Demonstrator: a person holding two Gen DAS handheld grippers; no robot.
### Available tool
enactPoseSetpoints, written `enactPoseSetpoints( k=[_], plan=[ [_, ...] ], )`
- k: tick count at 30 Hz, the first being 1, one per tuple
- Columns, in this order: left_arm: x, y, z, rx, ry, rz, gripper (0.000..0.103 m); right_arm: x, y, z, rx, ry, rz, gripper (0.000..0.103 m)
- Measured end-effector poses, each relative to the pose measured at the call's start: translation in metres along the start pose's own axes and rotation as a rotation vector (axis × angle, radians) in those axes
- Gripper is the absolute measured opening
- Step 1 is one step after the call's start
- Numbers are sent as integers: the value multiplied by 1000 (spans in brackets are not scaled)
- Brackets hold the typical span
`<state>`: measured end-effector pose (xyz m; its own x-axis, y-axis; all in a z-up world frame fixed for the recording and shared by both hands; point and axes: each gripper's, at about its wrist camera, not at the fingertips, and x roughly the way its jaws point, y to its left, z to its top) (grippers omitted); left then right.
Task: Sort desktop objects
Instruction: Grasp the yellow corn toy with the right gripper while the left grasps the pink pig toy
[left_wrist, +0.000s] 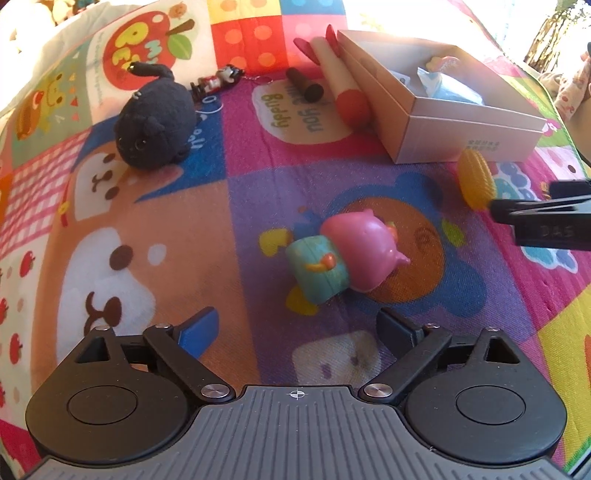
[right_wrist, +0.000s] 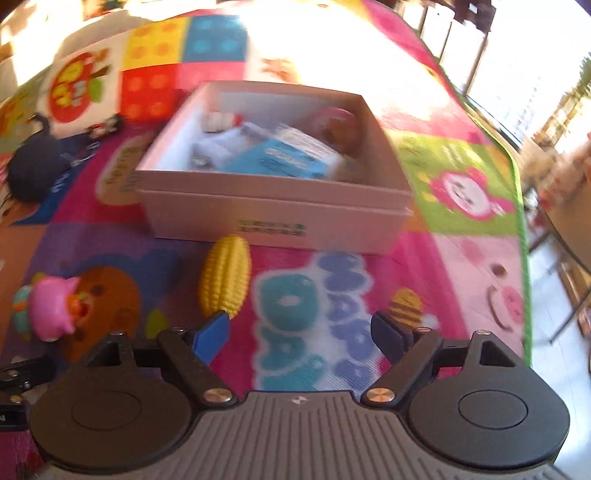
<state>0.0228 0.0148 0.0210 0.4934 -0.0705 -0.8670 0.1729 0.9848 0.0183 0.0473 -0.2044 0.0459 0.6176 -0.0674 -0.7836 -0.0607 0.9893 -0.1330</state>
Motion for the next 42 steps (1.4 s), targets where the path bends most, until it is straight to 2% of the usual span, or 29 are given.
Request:
enactPoseSetpoints(
  k=[4,7,10,16,20,21,22,23,26,28,31,32,36,39,42],
  plan=[
    [0,6,0,-20,2,17,97,10,26,12,-59,18,62,75],
    [0,11,0,-34,3,24,97,6,43,19,-85,-1,125,75],
    [0,15,0,-46,4,24,97,0,53,21,-98,-40,109,75],
    [-3,19,-3,-59,-2,-2,97,18,43,24,-94,-33,48,82],
    [-5,19,-3,-79,-19,-44,97,34,27,30,-61,6,93,82],
    [-6,18,-2,-89,-28,-60,97,37,24,32,-47,14,102,80],
    [-7,17,-1,-100,-37,-79,97,39,23,33,-39,16,106,70],
    [-8,14,2,-108,-44,-98,97,38,23,35,-42,13,108,67],
    [-7,1,13,-107,-55,-126,97,29,25,32,-68,-22,77,67],
    [-2,-10,22,-96,-57,-100,97,21,21,30,-65,-30,68,67],
    [10,-25,32,-66,-41,-15,97,11,10,26,-43,-24,56,67],
    [14,-28,34,-60,-38,-2,96,7,6,24,-37,-22,49,67],
    [16,-36,32,-20,-40,29,78,-8,-10,15,-22,-10,30,67],
    [3,-37,29,-9,-24,-5,74,-25,-21,8,-20,-11,17,67],
    [-24,-48,24,41,-46,-49,74,-50,-30,4,-40,-26,10,67]
  ],
)
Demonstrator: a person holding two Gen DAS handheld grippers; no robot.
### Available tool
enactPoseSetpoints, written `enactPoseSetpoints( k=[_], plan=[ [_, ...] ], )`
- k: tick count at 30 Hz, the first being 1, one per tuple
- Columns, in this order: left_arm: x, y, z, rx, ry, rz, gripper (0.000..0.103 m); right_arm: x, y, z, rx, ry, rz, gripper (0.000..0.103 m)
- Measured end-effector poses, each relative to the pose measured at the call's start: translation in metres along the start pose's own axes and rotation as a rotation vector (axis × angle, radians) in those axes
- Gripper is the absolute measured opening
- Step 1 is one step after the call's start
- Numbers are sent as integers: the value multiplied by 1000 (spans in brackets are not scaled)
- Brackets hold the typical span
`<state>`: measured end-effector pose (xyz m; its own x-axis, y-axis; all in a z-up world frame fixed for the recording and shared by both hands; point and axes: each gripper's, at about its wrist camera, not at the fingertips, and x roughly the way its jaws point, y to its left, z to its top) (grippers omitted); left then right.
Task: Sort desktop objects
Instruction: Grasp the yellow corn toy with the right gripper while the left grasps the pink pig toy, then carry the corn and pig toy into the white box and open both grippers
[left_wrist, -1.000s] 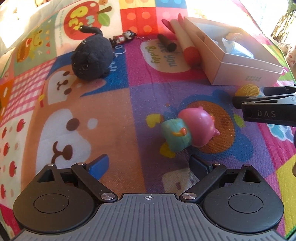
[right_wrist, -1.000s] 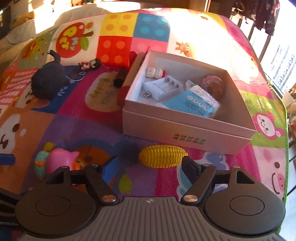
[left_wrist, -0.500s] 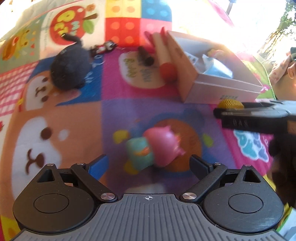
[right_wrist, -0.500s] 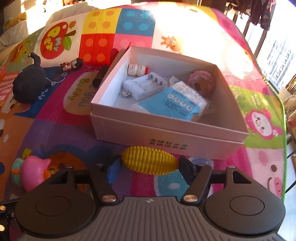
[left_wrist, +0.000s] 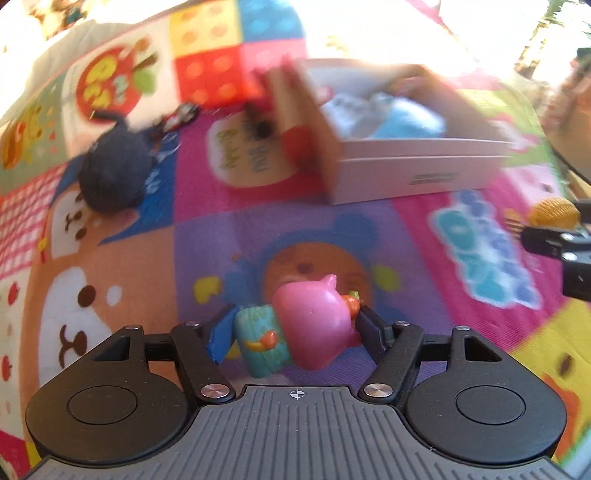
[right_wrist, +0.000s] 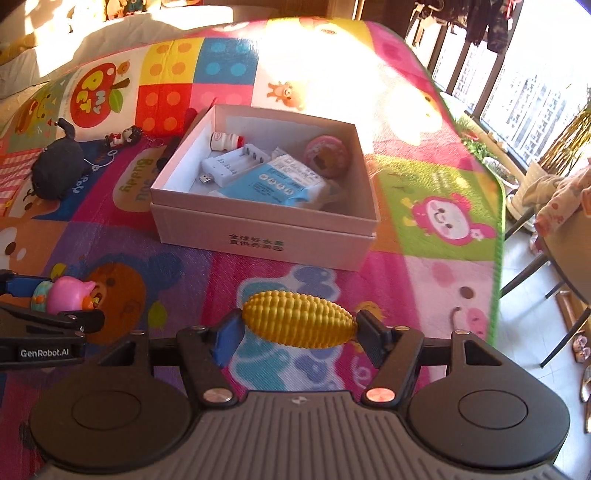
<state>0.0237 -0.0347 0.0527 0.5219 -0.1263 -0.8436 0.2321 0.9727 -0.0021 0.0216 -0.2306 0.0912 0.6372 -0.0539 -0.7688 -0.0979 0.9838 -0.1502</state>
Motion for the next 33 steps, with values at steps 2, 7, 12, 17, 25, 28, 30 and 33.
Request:
enactPoseSetpoints(
  k=[2,7,12,17,25,28,30,33],
  plan=[
    [-23,-12,-3,51,-25,-47,74,-23,-5,-2,-18,-16,4,67],
    [-69,-46,-6,121,-63,-126,74,-72,-13,-13,-34,-4,26,67],
    [-80,-65,-3,143,-79,-150,74,-111,-19,-21,-48,-77,-30,67],
    [-76,-54,20,68,-130,-135,74,-107,-48,-12,83,-74,-76,67],
    [-80,-36,70,-21,-271,-107,74,-95,-88,9,227,-83,-77,67],
    [-86,-38,85,0,-326,-110,74,-101,-105,25,326,-108,-48,67],
    [-91,-43,92,33,-363,-114,74,-109,-114,39,351,-154,-62,67],
    [-88,-49,98,70,-393,-103,74,-118,-123,64,325,-233,-70,67]
  ],
)
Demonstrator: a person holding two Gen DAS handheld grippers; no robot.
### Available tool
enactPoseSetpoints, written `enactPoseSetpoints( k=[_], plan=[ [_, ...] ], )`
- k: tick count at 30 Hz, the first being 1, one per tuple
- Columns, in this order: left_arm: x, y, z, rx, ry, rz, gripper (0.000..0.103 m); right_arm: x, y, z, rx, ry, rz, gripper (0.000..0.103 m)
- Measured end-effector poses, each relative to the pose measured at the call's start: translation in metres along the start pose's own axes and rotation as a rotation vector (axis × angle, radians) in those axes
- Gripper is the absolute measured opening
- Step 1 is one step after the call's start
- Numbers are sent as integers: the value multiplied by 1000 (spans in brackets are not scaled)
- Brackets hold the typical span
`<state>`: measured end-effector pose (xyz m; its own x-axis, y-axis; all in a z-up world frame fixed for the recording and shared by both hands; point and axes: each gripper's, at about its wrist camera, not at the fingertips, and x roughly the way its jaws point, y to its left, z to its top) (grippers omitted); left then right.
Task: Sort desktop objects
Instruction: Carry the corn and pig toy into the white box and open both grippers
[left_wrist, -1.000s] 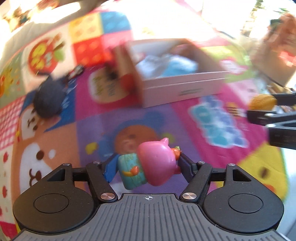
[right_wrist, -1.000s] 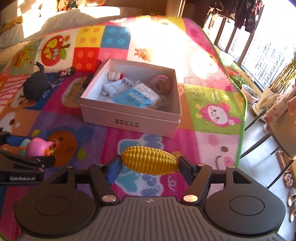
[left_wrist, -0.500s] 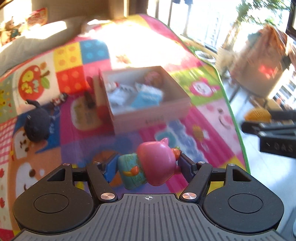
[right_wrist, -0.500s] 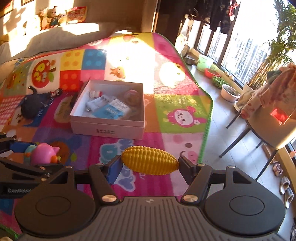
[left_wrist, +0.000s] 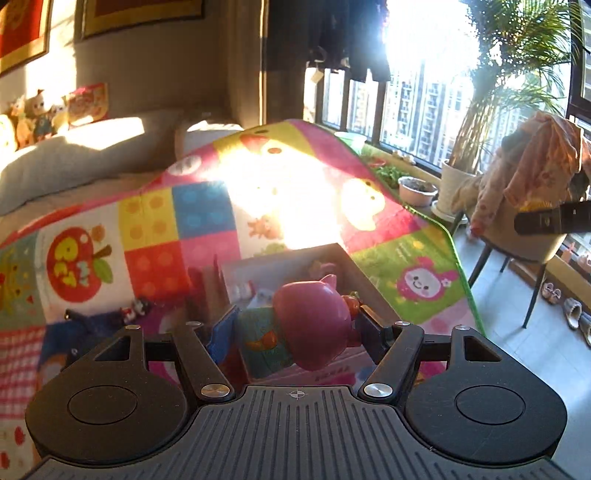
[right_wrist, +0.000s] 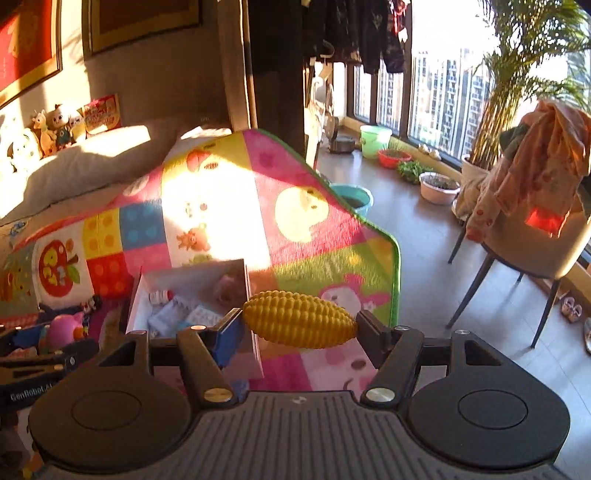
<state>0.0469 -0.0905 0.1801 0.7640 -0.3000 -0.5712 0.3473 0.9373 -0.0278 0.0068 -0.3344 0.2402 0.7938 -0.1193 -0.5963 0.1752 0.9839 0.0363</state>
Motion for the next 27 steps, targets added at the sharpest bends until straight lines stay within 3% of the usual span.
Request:
enactPoseSetpoints(
  k=[5,7,9,10,12,14,19,22,27],
  plan=[
    [25,5,10,-20,-47,13,74,19,17,39,-25,-60,74,67],
    [42,8,17,-14,-53,34,82,38,34,52,-26,-77,127,67],
    [63,18,15,-32,11,25,94,67,55,65,-30,-76,199,67],
    [67,25,13,-59,43,32,94,84,68,71,-36,-57,246,74],
    [64,38,0,-95,74,54,95,112,89,78,-43,-31,227,82],
    [56,50,-19,-97,104,99,97,120,98,77,-36,-28,193,82],
    [54,79,-82,-164,274,160,99,112,106,26,-88,7,137,93],
    [51,94,-120,-189,358,221,100,116,114,-21,-134,109,96,96],
    [34,130,-155,-240,422,315,101,116,136,-87,-153,262,109,96]
  ],
)
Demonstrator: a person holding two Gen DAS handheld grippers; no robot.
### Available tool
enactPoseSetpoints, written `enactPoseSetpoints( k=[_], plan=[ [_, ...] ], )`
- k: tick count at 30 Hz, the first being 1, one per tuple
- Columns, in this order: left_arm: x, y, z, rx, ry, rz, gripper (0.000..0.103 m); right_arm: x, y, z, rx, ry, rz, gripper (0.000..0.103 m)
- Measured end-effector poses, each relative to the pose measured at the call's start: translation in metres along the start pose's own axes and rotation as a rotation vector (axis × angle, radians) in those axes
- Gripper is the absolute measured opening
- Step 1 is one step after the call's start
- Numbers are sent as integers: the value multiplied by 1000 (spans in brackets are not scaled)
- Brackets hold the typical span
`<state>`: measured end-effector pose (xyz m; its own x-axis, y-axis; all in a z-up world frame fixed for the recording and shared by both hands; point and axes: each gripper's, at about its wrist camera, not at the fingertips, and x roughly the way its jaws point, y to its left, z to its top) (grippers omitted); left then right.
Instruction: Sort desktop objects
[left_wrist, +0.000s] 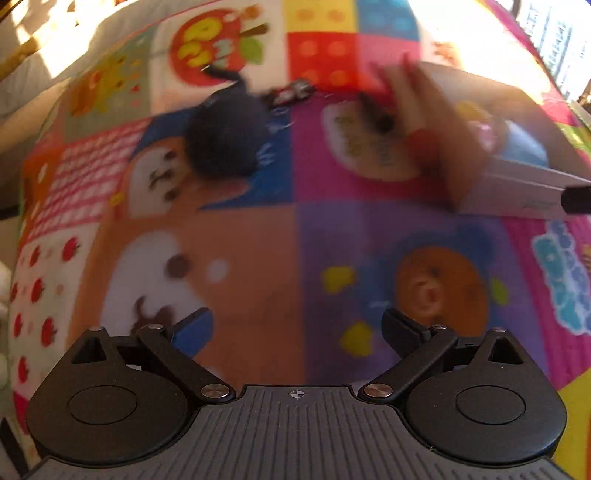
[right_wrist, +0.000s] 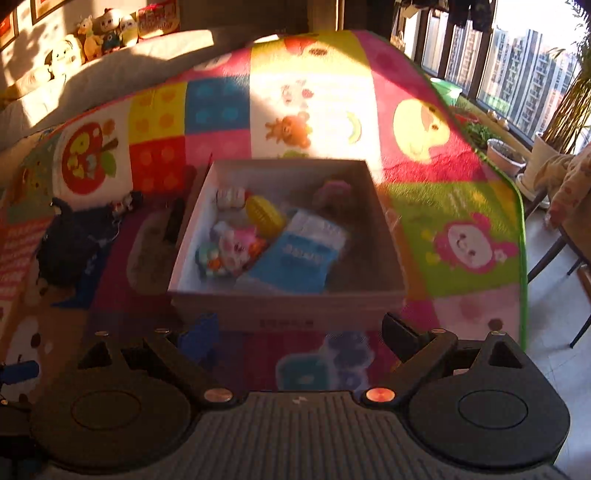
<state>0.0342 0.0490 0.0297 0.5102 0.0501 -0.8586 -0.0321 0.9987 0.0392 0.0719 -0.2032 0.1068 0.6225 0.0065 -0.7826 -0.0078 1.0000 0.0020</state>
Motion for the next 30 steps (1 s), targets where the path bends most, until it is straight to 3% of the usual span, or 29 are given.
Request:
enactPoseSetpoints(
  k=[3,5,8,10,14,18,22,25,28,30],
  plan=[
    [0,27,0,-37,4,32,101,9,31,-12,-37,32,28,96],
    [0,42,5,-54,-12,49,101,14,61,-9,-140,-8,42,95],
    [-2,65,11,-76,-38,50,101,21,112,4,-359,-146,0,71],
    [-2,77,14,-96,-44,36,101,38,141,25,-447,-197,-34,49],
    [-3,94,13,-128,-52,-7,101,94,180,85,-487,-222,-144,47],
    [-4,101,8,-148,-54,-50,102,163,199,130,-518,-136,-247,47],
    [-2,104,2,-154,-49,-73,102,206,197,147,-547,-74,-295,48],
    [2,104,0,-160,-41,-84,102,197,191,146,-487,-5,-187,40],
    [4,102,1,-160,-44,-98,102,163,172,147,-304,139,146,39],
    [4,99,2,-159,-53,-102,102,136,161,150,-253,97,252,39]
  ],
)
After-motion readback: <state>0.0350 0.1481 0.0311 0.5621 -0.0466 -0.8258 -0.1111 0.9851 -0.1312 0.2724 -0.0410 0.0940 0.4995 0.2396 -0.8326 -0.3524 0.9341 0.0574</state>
